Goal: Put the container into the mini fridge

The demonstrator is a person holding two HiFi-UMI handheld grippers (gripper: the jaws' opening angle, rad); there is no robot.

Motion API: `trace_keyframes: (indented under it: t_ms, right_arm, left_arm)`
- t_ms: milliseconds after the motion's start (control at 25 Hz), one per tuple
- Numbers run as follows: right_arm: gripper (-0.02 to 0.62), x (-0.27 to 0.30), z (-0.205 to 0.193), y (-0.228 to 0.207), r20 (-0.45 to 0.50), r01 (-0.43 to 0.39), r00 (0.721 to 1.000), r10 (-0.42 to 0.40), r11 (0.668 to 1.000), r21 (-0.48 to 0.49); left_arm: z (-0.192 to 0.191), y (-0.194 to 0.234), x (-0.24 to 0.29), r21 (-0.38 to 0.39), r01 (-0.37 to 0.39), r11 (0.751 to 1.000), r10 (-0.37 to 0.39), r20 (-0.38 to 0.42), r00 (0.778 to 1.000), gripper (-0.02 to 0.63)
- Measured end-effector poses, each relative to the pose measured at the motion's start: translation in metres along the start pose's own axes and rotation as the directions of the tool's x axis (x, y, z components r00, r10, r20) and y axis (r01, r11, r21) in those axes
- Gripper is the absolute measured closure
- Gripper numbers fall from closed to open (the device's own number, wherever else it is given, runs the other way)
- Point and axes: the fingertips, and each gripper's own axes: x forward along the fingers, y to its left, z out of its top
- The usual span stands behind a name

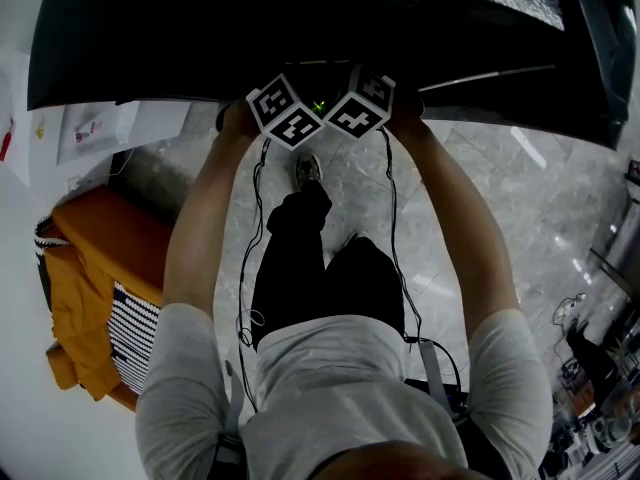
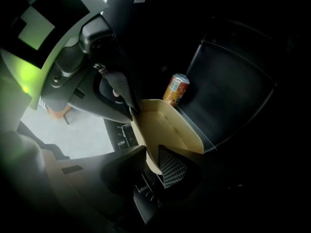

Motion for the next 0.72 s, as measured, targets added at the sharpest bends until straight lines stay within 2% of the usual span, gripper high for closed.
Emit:
trace_keyframes:
  t_ms: [200,360,520,720]
  right_arm:
    - [0.488,-0.003,0.005,-0.005,0.036,0.028,0.999,-0.029,0.999,0.032]
    - [0.462,-0.005,0.008,-0.011,0.058,0.031,0.998,-0.036,0.996,0.078]
    - [0.449,-0.008,0.01,-0.014,0.078,0.027,0.996,-0.036,0.994,0.109]
    - [0.422,-0.012,0.013,-0.015,0.112,0.017,0.993,-0.034,0.988,0.155]
  left_arm:
    - [0.004,0.007,-0.003,-0.039,-0.024,0.999,0.025,0.039,0.999,0.534]
    - [0.006,0.009,-0.003,-0.103,-0.001,0.995,0.007,0.061,0.998,0.522]
    - [0.009,0.012,-0.007,-0.11,-0.021,0.994,0.03,0.08,0.996,0.517]
    - [0.009,0.012,-0.011,-0.153,-0.013,0.988,0.028,0.101,0.995,0.514]
